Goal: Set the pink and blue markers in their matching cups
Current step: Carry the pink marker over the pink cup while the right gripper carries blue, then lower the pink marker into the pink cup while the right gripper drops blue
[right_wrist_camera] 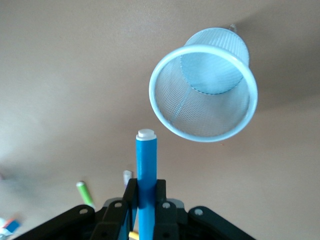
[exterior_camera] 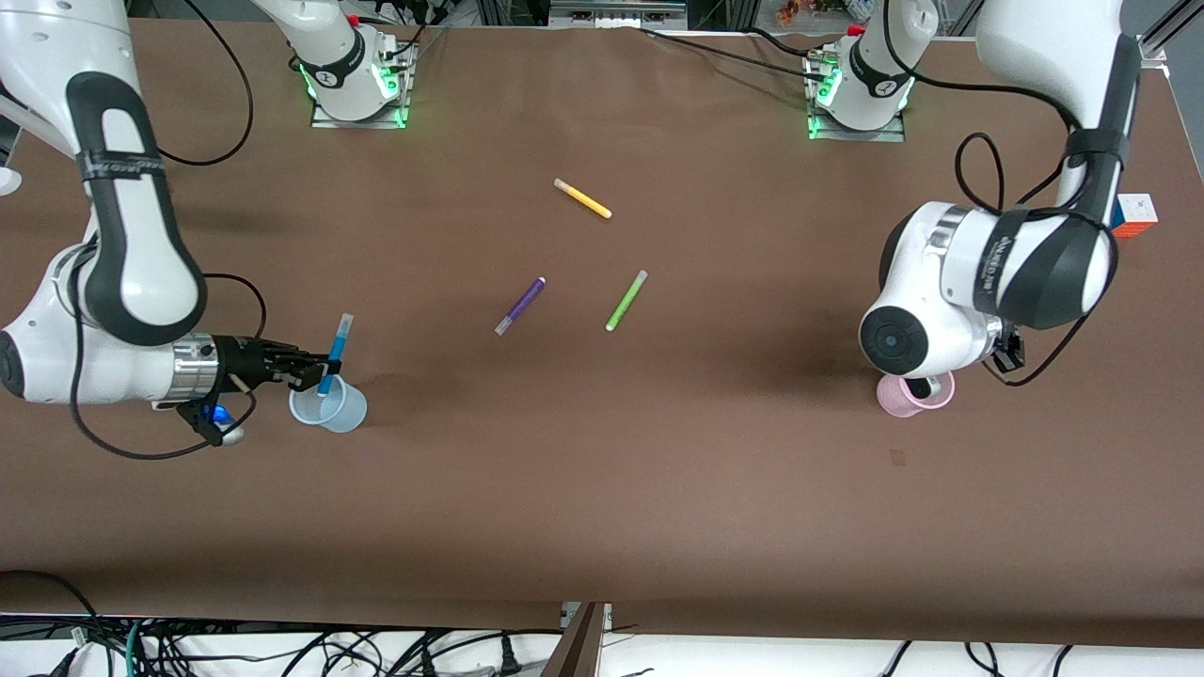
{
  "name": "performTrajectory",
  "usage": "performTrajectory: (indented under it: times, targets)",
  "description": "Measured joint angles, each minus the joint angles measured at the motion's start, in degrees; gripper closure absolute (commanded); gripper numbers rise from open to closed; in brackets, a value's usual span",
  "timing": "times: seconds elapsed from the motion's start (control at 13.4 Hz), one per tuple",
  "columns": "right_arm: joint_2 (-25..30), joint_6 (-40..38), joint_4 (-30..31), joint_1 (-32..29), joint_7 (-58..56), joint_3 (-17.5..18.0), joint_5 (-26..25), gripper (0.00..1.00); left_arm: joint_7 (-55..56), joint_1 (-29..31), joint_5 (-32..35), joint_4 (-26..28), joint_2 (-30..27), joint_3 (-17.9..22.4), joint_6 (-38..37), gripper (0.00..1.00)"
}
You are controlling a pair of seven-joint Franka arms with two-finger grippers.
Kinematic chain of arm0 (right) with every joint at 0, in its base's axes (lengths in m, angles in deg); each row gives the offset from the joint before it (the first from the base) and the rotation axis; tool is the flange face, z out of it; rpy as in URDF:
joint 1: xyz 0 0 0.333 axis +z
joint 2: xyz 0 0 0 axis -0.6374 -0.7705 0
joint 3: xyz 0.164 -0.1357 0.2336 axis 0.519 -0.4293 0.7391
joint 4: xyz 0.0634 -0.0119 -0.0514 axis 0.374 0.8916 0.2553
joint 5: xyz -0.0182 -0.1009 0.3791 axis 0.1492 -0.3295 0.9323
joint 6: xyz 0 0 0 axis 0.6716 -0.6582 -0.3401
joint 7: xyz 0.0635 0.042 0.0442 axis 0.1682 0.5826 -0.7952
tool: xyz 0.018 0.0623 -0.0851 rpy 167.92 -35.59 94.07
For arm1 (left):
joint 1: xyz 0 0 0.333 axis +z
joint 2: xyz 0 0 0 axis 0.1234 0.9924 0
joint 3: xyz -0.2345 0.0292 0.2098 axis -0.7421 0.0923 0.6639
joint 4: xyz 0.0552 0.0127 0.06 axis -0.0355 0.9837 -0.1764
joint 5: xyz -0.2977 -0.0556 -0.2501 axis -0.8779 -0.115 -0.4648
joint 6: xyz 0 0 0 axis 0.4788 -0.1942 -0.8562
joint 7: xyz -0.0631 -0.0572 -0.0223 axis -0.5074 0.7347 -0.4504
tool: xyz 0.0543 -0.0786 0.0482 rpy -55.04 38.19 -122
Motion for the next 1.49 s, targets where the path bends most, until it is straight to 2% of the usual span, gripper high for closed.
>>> performTrajectory:
  times: [0.22, 0.6, 0.89, 1.19, 1.27, 1.34, 1.42, 1.49]
  targets:
    - [-3.52, -0.13, -1.22, -2.82, -1.21, 0.03, 7.34, 1.00, 0.43, -1.39, 7.42, 0.23, 5.38, -0.01, 0.00, 1.00]
    - [-6.08, -0.94, -2.63, -5.04, -1.29, 0.11, 10.69, 1.00, 3.96, -1.92, 11.26, 0.22, 9.74, 0.15, 0.00, 1.00]
    - [-7.70, -3.04, -2.74, -7.78, -3.05, 0.13, 11.83, 1.00, 5.98, -2.07, 11.59, 0.21, 11.72, 0.15, 0.10, 1.00]
    - [-9.56, -4.17, -2.85, -8.20, -3.79, 0.22, 15.06, 1.00, 6.22, -2.15, 11.59, 0.21, 12.85, 0.13, 0.31, 0.98]
    - [-9.70, -4.24, -2.89, -8.20, -3.80, 0.22, 15.27, 0.93, 6.30, -2.22, 11.59, 0.21, 13.19, 0.09, 0.32, 0.83]
    - [-9.70, -4.30, -2.94, -8.23, -3.80, 0.21, 15.32, 0.73, 6.38, -2.28, 11.59, 0.21, 13.43, 0.06, 0.32, 0.75]
    - [-9.70, -4.31, -3.04, -8.35, -3.80, 0.21, 15.33, 0.45, 6.41, -2.32, 11.59, 0.21, 13.50, 0.03, 0.32, 0.46]
    - [-9.70, -4.37, -3.13, -8.58, -3.80, 0.21, 15.35, 0.26, 6.42, -2.34, 11.59, 0.19, 13.49, 0.00, 0.32, 0.18]
